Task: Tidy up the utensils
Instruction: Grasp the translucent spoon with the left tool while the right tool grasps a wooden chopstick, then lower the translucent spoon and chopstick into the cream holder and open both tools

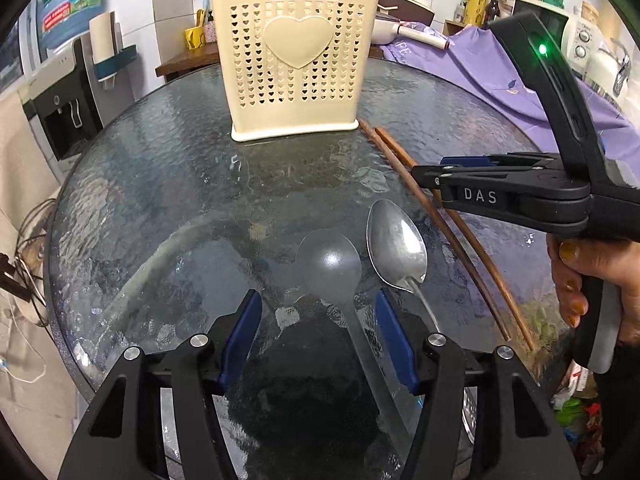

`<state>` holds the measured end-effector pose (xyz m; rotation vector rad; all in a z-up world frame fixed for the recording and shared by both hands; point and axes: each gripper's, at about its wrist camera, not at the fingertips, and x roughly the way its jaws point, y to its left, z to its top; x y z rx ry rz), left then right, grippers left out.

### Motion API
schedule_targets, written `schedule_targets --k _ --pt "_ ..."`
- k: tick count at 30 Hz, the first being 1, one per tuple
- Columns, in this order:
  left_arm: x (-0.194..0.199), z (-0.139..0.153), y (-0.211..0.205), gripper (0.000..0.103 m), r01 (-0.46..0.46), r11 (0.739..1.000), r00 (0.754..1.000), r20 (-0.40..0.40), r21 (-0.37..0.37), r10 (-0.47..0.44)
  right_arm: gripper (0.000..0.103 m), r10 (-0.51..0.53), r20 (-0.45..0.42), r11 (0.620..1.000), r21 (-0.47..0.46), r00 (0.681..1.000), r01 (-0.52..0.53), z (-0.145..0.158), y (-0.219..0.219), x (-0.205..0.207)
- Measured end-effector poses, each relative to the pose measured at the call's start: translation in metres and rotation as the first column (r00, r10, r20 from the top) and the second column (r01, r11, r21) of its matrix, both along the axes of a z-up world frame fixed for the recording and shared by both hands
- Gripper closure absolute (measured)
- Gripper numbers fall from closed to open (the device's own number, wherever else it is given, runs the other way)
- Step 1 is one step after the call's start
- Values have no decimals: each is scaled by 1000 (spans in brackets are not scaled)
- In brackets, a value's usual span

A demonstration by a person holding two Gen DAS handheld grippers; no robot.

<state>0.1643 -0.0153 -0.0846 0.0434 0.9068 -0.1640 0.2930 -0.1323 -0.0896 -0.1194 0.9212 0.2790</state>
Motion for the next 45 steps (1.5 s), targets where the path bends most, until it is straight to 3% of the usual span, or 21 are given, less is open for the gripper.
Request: schedule_targets --k 4,12,20,24,36,45 --pt "5 -1 -7 49 -13 999 1000 16 39 12 67 3 2 1000 -12 1000 -3 0 5 5" --pt "19 0 -8 55 -33 999 999 8 36 33 73 2 -10 1000 -21 1000 -2 1 16 32" --pt "28 0 -11 66 -40 998 999 13 45 40 86 1 -6 1000 -29 1000 -1 2 22 52" --pt "29 -1 -14 67 -30 999 1000 9 41 30 93 3 -5 1000 -27 1000 -3 2 23 54" --pt "32 7 -10 68 -11 1000 1000 28 -10 12 96 -7 -17 998 63 1000 8 1 6 64" --pt "31 28 2 68 1 997 996 93 -73 6 95 -13 85 986 168 996 -1 38 -17 56"
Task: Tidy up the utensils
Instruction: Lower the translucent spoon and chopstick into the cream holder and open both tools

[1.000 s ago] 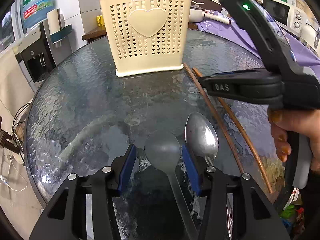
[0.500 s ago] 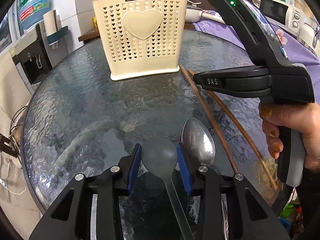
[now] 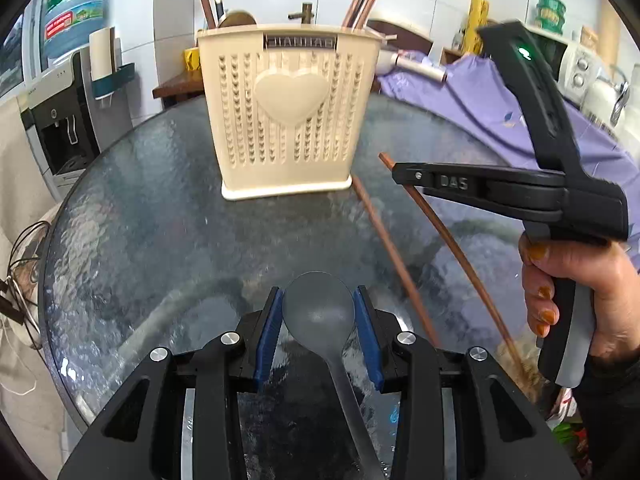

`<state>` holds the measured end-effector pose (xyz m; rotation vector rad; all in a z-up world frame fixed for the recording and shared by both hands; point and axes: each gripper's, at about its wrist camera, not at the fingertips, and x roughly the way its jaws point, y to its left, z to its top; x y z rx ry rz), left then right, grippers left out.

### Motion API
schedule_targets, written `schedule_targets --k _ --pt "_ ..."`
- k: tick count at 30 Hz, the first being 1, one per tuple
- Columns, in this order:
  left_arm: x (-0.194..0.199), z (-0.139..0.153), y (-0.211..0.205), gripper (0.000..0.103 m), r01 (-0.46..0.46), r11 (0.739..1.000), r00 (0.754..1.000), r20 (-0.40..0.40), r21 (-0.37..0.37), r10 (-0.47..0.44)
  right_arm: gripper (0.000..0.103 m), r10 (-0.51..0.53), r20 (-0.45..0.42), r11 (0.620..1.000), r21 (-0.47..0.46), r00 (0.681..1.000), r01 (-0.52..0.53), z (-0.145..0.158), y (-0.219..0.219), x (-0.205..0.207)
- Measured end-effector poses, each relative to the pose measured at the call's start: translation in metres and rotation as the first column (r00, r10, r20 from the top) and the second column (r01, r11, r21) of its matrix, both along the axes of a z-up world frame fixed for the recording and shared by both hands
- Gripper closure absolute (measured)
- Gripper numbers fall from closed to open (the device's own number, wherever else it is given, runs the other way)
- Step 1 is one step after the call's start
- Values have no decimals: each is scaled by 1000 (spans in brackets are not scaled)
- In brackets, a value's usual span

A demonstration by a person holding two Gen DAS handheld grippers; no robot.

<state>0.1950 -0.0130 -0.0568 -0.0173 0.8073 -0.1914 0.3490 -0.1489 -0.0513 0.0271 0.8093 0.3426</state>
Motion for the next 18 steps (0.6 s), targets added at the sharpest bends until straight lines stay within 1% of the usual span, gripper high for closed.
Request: schedule_targets --k 4,11,14,18 --pt "-4 17 3 68 4 1000 999 51 -12 -3 95 2 55 998 67 999 -5 25 -13 -8" --pt "-17 53 5 68 38 999 988 151 -30 -33 95 11 177 989 144 984 -37 77 -31 -47" --pt "-21 63 8 68 46 998 983 179 -31 -39 95 25 210 984 167 977 -61 95 -38 -60" --pt "-23 71 11 68 54 997 980 193 -58 -42 95 32 237 980 182 971 -77 110 -45 -76"
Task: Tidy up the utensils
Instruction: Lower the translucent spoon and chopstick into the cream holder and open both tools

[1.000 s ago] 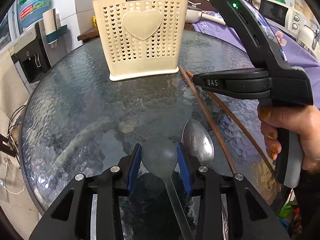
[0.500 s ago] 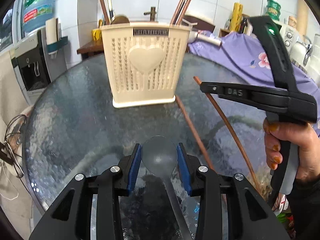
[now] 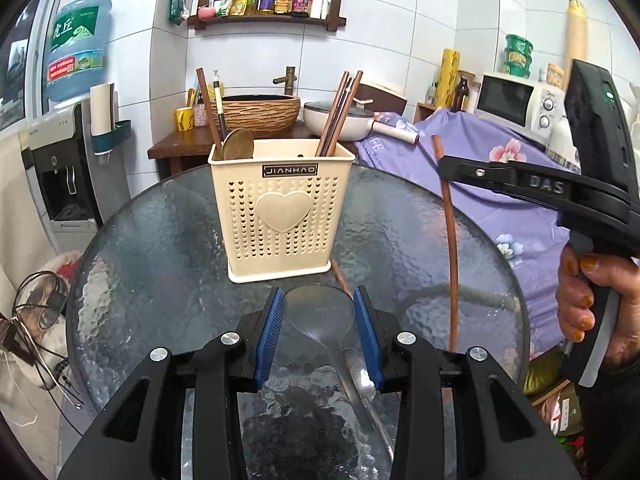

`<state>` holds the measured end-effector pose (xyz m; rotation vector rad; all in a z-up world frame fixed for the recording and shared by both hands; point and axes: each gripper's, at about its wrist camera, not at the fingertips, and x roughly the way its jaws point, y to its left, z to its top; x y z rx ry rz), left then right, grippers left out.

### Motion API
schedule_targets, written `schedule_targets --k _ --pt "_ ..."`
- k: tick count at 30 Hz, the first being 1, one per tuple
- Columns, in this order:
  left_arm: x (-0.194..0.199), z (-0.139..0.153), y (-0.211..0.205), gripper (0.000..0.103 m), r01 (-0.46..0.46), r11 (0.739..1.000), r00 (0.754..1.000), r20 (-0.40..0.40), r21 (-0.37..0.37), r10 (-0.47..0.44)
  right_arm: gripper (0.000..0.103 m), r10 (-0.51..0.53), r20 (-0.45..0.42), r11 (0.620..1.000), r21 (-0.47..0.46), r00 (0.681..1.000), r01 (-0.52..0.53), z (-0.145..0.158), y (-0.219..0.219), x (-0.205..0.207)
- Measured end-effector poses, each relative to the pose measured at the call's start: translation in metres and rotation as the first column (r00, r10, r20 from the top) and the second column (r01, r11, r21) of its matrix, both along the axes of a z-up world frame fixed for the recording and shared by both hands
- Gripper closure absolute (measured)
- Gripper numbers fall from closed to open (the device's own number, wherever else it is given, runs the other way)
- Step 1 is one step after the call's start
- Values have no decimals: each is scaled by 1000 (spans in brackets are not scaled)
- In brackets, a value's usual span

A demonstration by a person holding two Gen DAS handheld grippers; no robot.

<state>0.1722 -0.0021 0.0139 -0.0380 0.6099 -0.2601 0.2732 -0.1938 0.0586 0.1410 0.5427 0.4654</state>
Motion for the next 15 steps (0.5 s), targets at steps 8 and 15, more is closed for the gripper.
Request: schedule_targets --k 8,15 --pt "-4 11 4 68 15 1000 1000 17 -20 -15 96 8 33 1000 9 999 -8 18 -5 -15" --pt "-1 28 9 68 31 999 999 38 -41 -29 95 24 73 1000 7 997 -25 36 -2 -18"
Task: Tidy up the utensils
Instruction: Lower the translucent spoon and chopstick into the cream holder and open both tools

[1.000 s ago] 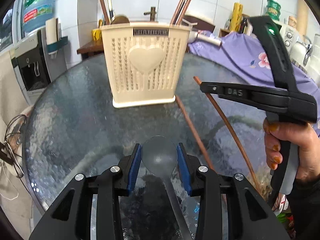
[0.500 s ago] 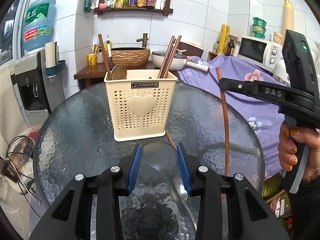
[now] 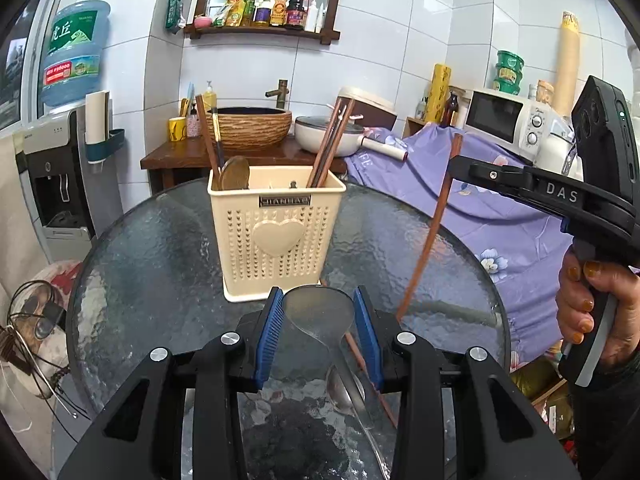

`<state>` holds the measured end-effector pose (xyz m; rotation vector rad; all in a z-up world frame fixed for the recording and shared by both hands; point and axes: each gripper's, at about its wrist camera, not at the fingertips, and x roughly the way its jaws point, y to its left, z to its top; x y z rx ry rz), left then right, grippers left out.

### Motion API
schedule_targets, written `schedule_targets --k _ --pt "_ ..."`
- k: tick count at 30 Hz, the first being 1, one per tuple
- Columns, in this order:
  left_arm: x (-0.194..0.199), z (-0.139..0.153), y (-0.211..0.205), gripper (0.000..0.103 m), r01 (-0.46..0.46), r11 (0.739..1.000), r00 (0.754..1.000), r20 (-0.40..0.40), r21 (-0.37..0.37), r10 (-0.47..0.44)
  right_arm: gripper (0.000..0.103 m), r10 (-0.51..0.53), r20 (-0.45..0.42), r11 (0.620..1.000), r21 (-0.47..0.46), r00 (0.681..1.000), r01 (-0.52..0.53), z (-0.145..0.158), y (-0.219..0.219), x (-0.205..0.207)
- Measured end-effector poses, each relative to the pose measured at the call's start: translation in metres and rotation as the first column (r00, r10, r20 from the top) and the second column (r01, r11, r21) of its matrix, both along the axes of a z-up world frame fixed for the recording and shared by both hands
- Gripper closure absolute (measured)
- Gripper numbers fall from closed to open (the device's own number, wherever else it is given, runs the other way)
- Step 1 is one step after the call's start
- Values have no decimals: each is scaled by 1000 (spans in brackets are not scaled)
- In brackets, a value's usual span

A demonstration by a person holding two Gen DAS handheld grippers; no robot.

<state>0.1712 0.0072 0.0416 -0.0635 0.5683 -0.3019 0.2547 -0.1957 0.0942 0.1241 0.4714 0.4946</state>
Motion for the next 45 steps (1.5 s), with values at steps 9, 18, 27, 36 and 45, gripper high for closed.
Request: schedule_targets --k 9,18,27,36,45 --pt "22 49 13 68 -36 999 993 109 -2 36 95 52 70 999 7 996 -53 52 11 12" --pt "75 125 32 68 -110 993 971 208 -50 118 95 49 134 998 42 990 -55 124 27 58" --pt "121 129 29 68 -224 974 944 258 44 206 95 -15 174 999 35 985 9 134 41 99" --pt "141 61 34 68 -280 957 946 191 76 261 95 -47 62 999 29 997 45 63 46 123" --pt "144 24 31 68 -265 961 959 121 74 255 95 -47 -12 998 32 999 47 28 46 133"
